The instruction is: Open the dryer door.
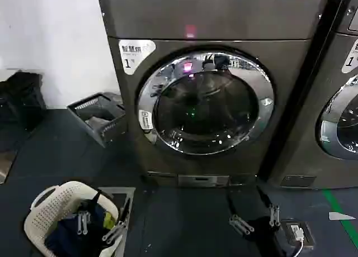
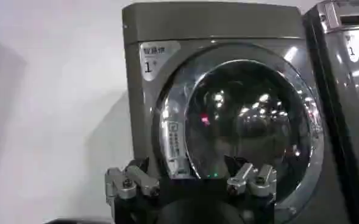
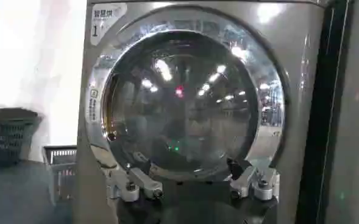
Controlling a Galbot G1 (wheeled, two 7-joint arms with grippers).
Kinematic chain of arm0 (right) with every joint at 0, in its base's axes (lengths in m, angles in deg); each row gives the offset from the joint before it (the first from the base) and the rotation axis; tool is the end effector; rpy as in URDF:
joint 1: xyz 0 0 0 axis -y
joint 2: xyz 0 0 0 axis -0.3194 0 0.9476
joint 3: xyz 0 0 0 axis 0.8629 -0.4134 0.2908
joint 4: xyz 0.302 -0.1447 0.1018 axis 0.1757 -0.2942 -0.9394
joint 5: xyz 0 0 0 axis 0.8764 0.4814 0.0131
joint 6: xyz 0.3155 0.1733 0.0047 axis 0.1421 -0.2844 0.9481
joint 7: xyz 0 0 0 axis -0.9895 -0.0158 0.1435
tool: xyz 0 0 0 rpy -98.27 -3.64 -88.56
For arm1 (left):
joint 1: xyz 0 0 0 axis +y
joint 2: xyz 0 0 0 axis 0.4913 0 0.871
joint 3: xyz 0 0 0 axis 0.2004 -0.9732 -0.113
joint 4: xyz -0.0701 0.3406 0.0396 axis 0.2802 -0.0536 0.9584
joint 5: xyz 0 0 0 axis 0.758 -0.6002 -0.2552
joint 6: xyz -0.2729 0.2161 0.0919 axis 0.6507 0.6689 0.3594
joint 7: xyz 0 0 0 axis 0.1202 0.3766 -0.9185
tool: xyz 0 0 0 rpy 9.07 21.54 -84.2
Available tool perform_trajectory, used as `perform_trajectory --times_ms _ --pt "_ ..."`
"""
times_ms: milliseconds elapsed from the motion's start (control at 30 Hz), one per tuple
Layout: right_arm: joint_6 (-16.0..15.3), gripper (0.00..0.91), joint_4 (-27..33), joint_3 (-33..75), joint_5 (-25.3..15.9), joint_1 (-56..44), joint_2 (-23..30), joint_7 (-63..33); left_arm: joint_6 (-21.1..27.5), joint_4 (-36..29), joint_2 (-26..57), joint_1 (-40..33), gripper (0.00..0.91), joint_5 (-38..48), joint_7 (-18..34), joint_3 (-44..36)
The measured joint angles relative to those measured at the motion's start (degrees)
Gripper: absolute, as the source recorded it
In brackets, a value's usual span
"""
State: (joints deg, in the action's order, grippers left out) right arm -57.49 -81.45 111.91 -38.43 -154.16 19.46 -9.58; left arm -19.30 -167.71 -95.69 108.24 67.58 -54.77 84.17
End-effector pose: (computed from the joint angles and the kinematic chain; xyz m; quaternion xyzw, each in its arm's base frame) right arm 0.1108 -0.0203 -0.2327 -0.1078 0.9920 -0.0518 0.0409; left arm 0.0986 0.0550 -0.2926 0.0945 0.9857 0.0474 0.1311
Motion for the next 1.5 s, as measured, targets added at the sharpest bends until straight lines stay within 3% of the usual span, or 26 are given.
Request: perform_trajectory --times_ms 233,400,600,800,1033,1167,1500 --pt "-7.2 0.907 0.2 3.7 7.8 4.4 -3.8 6.5 -0.6 0.0 -0.1 0.1 0.907 0.5 1.4 -0.4" --pt "-9.3 0.907 3.1 5.9 10.9 10.9 -10.8 10.2 -1.0 -0.7 -0.3 0.3 0.907 1.3 1.5 -0.5" --pt "-12.5 0.907 8.7 4.6 18.9 20.9 -18.9 12.0 -1.3 -0.8 -0.5 0.6 0.907 1.6 1.0 -0.3" --pt "-13.0 0.907 16.4 0.1 26.4 32.3 -25.7 19.5 -1.2 -1.3 -0.8 0.7 0.907 2.4 1.0 0.1" --pt "-11.4 0.907 25.4 -9.1 30.6 46.7 -30.7 25.0 -1.1 -2.4 -1.3 1.5 0.907 2.7 1.1 0.1" --pt "-11.5 0.907 31.3 -15.5 32.6 54.5 -30.6 25.1 -0.9 -2.8 -1.7 1.6 0.907 2.7 1.1 0.5" --pt "-11.1 0.907 44.4 -27.5 32.1 70.9 -25.6 26.3 -0.4 -3.1 -2.4 2.0 0.907 2.6 0.9 0.7"
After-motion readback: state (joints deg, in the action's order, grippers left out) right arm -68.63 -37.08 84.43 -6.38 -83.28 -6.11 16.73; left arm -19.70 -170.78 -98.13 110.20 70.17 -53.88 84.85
